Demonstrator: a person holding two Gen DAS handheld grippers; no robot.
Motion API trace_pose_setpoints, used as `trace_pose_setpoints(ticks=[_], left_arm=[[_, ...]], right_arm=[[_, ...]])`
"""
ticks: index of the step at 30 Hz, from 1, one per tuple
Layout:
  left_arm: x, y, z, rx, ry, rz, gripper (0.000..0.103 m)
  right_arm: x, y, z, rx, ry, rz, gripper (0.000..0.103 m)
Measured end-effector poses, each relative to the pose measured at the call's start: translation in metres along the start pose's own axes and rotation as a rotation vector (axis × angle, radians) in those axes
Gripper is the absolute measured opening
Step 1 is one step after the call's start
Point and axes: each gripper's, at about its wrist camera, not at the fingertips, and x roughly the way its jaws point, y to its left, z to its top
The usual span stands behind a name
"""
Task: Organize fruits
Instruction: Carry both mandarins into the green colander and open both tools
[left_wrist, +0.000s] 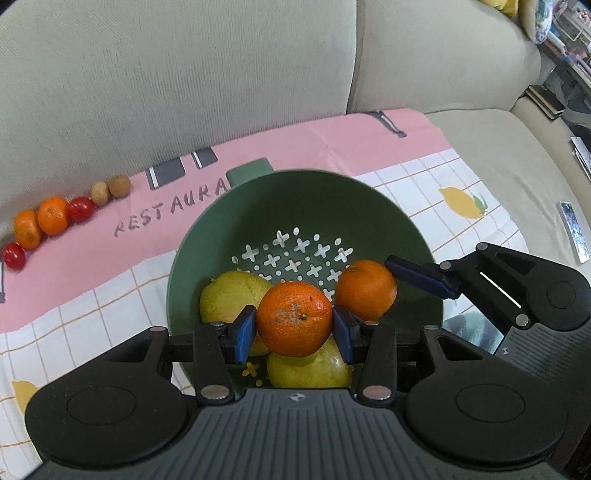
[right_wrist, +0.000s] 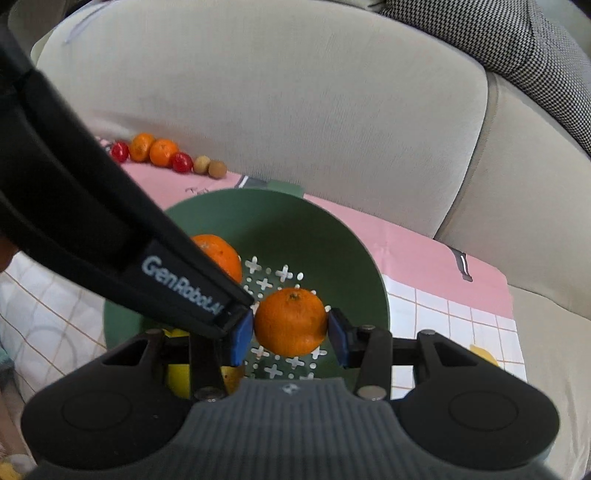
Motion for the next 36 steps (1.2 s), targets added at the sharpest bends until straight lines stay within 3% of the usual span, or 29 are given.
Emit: trace_pose_setpoints(ticks=[2,3,4,15,22,25,36], left_arm=[[0.006,0.003,0.001,-0.010,0.015,-0.010,0.049],[0.009,0.004,0.002,-0.014,0.019,-0.012,0.050],[0.010,0.004,0.003,-0.014,0.018,-0.020,0.050],[0.011,0.009,0.013,-0.020,-0.011,-0.043,0.050],[0.013,0.010,0.022,0.001,-0.074,0.022,0.050],[0.022,0.008,0.025,0.035,-0.063,0.072,0.050],[0.041,0.010,0.033,0.050,-0.021,0.084,0.052]], right_arm=[[0.005,-0.001,-0.001,-0.001,0.013,0.006,0.039],[0.008,-0.001,0.000,-0.002,0.018,0.010,0.031],[0.010,-0.001,0.000,-0.004,0.023,0.011,0.029],[0.026,0.006,-0.002,-0.032,0.075,0.031,0.030],[0.024,-0.003,-0.010,0.026,0.092,0.035,0.039],[0.025,-0.010,-0.005,0.048,0.090,0.037,0.043],[0.027,-0.007,0.000,0.062,0.096,0.048,0.045]])
